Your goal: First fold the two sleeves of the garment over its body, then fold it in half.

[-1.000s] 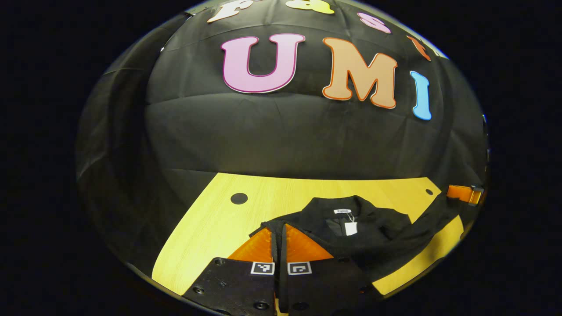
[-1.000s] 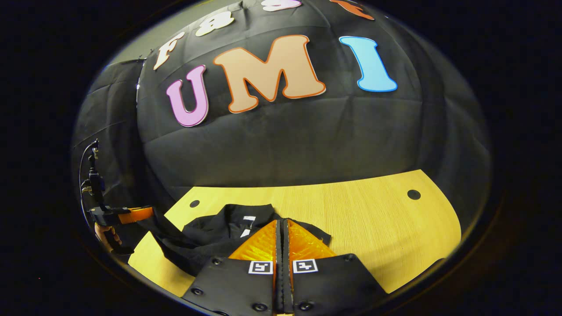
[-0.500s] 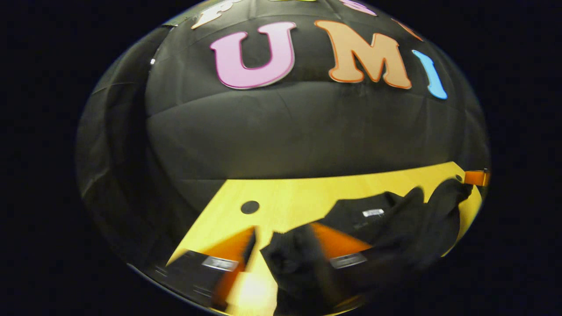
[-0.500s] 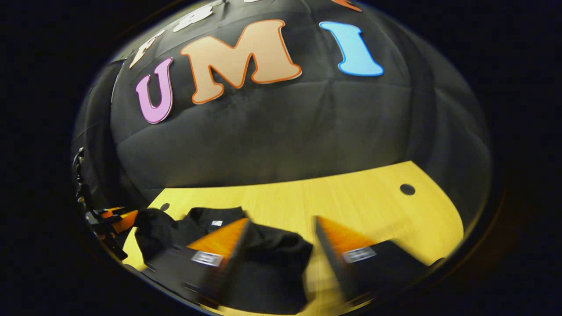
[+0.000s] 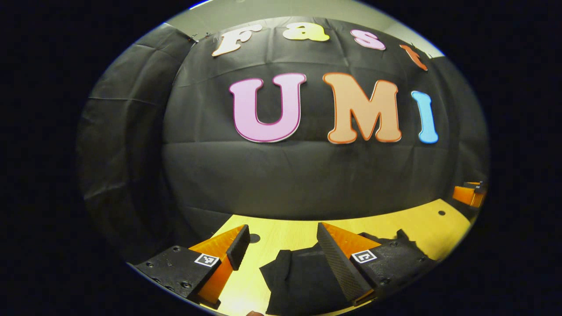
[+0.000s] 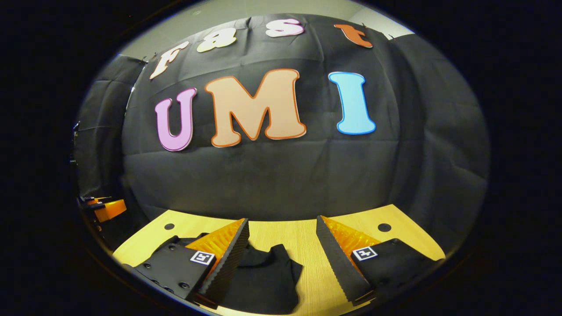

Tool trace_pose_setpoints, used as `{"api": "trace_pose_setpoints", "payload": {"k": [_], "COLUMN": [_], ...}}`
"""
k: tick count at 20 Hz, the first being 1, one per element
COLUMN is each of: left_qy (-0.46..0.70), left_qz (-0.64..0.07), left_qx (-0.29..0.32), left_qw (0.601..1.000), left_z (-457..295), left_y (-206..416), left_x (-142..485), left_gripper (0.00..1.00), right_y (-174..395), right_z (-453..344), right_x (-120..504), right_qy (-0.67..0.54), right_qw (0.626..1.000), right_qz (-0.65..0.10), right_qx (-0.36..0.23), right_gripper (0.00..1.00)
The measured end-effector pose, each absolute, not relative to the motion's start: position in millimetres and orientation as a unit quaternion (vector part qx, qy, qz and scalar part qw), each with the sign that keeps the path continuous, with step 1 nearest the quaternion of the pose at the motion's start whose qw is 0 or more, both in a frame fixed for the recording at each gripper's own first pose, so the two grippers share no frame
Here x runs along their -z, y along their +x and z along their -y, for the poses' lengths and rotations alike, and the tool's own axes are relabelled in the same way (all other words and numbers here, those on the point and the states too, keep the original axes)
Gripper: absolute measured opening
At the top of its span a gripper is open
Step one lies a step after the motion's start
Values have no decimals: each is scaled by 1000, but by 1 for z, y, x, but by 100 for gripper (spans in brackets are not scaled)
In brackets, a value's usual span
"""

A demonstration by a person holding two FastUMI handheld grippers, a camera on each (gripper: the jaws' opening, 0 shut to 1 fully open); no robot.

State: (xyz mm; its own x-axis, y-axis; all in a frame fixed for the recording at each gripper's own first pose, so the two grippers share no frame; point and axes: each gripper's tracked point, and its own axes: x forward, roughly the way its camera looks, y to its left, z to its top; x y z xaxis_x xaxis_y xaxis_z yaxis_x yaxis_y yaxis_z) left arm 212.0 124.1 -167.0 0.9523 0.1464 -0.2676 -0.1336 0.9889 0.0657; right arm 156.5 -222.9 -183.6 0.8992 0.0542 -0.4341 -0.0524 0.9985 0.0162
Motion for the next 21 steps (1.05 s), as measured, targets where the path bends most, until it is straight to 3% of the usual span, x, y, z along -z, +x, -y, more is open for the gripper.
{"api": "trace_pose_setpoints", "payload": {"k": [2, 3, 4, 6, 7, 9, 10, 19, 21], "left_qy": [21, 23, 22, 16, 19, 36, 42, 52, 53], "left_qz": [-109, -98, -86, -61, -45, -28, -26, -9, -10], "left_qx": [-68, -67, -65, -60, -59, -53, -52, -52, -56], "left_qw": [992, 993, 994, 996, 997, 998, 997, 997, 997], "left_z": [-119, -117, -114, -105, -102, -89, -88, -93, -95], "left_y": [189, 176, 161, 128, 114, 91, 78, 23, 17], "left_x": [137, 122, 108, 79, 65, 46, 42, 15, 14], "left_gripper": [93, 93, 93, 93, 93, 93, 99, 99, 93], "right_y": [126, 110, 92, 57, 40, 9, -4, -50, -57], "right_z": [214, 210, 206, 195, 188, 177, 176, 168, 172], "right_x": [163, 151, 139, 111, 96, 82, 77, 43, 42], "right_qy": [1, 0, -4, -21, -25, -39, -48, -24, -19], "right_qw": [977, 979, 980, 986, 988, 991, 991, 994, 994], "right_qz": [-211, -201, -193, -157, -140, -116, -107, -78, -80], "right_qx": [-35, -37, -40, -49, -52, -62, -64, -73, -71], "right_gripper": [94, 98, 94, 98, 93, 94, 94, 99, 99]}}
